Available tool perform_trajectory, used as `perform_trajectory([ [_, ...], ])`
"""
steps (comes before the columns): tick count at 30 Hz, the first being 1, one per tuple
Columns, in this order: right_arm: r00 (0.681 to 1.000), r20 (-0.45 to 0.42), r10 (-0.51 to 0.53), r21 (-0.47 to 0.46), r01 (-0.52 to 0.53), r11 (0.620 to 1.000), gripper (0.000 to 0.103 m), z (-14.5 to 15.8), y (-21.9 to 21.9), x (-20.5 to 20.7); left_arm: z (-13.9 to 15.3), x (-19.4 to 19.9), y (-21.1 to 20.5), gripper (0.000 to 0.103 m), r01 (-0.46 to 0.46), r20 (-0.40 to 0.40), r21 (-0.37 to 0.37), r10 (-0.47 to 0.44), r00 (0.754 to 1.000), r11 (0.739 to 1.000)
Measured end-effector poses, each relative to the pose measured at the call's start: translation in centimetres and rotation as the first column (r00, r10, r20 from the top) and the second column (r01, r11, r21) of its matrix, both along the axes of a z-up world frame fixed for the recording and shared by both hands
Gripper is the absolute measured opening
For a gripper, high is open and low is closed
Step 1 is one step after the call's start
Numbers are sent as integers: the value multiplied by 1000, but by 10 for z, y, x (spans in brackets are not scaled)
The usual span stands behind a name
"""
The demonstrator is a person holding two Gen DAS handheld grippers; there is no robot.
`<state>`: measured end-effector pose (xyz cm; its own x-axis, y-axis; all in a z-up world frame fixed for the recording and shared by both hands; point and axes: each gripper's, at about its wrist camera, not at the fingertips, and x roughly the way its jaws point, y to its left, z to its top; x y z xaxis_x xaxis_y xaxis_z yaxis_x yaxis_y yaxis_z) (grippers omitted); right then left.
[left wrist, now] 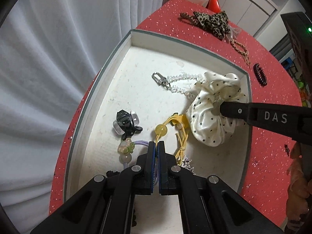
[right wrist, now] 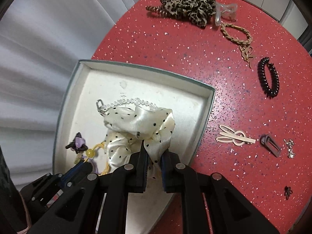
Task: Organize jewelry
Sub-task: 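Open the left gripper releasing the yellow tie while the right releases the scrunchie into the tray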
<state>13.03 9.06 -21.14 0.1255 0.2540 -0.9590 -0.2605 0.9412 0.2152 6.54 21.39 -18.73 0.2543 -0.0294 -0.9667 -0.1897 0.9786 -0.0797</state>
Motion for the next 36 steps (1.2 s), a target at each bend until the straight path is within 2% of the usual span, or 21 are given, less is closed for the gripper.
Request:
perform_trajectory([
  [7, 1000, -28, -4, -20, 4, 1000, 19, -7, 0, 2, -3, -3, -2, 3, 8, -48, 24, -7, 999, 1000],
  [10, 1000, -19, 9, -19, -10, 1000, 29, 0, 3, 0, -1, -4, -5, 3, 16, -52, 38, -14, 999, 999],
  [12, 1000, -13, 15, -19, -15, 1000, 39, 4, 7, 0, 1, -5, -5, 3, 13, -56, 41, -10, 998, 999],
  [18, 1000, 7, 23, -23, -23, 999, 50, 19, 8, -9, 6, -11, -6, 3, 19, -56, 58, -16, 998, 998],
  [30, 999, 38, -11, -24, 12, 1000, 52, 43, -7, -25, 7, -21, -8, 3, 36, -81, 44, -33, 996, 998],
  [36, 999, 44, -20, -24, 21, 999, 52, 46, -7, -27, 7, -26, -8, 3, 36, -86, 33, -33, 996, 999],
])
